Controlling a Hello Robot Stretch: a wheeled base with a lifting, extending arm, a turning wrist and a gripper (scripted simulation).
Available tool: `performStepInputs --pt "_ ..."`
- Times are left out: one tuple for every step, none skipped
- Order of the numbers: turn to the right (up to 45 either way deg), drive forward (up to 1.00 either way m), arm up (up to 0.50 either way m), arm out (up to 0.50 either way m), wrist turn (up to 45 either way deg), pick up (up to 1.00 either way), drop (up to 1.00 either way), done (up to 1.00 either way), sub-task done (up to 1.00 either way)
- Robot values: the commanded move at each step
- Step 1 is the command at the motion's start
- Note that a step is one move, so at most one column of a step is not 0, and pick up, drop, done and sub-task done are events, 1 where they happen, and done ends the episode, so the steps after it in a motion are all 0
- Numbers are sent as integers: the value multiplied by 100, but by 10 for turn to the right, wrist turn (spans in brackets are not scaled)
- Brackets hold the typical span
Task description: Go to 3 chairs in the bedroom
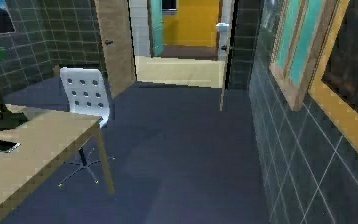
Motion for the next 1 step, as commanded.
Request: performStepInputs --pt "0 100 0 0 0 0 0 0 0"
